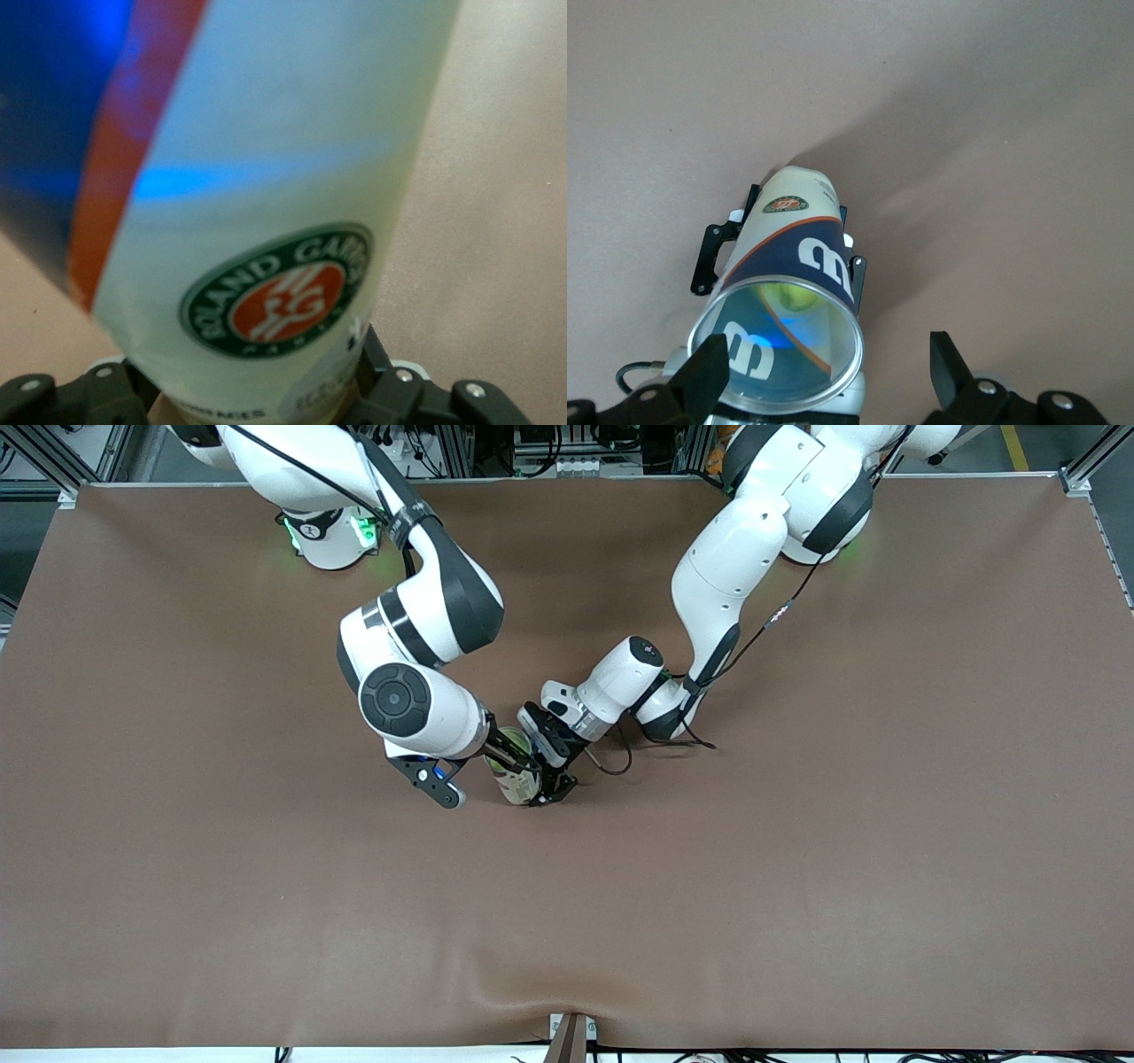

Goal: Insert tennis ball vertically with right arm
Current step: 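Release the Wilson ball into the tube and withdraw the right gripper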

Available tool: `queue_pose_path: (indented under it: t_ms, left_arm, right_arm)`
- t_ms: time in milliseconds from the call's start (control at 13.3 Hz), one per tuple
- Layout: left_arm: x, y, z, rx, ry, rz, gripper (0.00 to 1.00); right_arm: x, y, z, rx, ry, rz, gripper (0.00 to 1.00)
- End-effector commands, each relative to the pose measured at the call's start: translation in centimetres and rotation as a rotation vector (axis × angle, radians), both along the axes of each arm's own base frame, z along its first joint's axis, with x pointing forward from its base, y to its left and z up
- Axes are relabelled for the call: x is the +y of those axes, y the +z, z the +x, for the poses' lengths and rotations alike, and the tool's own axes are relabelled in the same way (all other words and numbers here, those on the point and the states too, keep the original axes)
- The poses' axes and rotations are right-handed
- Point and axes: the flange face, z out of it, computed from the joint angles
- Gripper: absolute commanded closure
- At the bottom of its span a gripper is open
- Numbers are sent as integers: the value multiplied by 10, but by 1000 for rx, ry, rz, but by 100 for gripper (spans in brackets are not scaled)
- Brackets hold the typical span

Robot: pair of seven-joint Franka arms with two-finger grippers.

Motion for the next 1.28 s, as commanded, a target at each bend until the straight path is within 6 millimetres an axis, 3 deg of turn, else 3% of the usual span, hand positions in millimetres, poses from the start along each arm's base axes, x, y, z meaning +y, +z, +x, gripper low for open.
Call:
queue_pose_path:
  t_ms: [0,75,151,226,301,452,527,829,1055,1205]
  left_arm:
    - [-2,1,4,-15,8,-17,12]
    - [-2,2,4,-16,8,-18,12]
    - [-2,2,4,-15,7,-17,12]
    - [-1,1,5,-14,10,-17,0]
    - [4,1,10,-14,21,-18,0]
    - [5,2,11,-15,22,-17,0]
    - [4,7,12,-19,22,-21,0]
    - [4,7,9,1,32,-31,0]
    - [8,6,-2,40,41,-27,0]
    - [11,13,-7,54,45,-25,0]
  right_arm:
    - [-8,16,1,11,29,-7,0]
    - [-15,20,-3,53,56,-21,0]
    - [-29,42,-2,51,80,-6,0]
    - [-43,63,2,33,77,13,0]
    - [-60,80,5,29,58,18,0]
    - [-89,91,6,33,125,-51,0]
    - [-112,104,12,8,147,-67,0]
    - [-249,146,43,-52,160,-14,0]
    - [-348,160,47,-61,197,1,0]
    - [-400,172,48,-92,194,1,0]
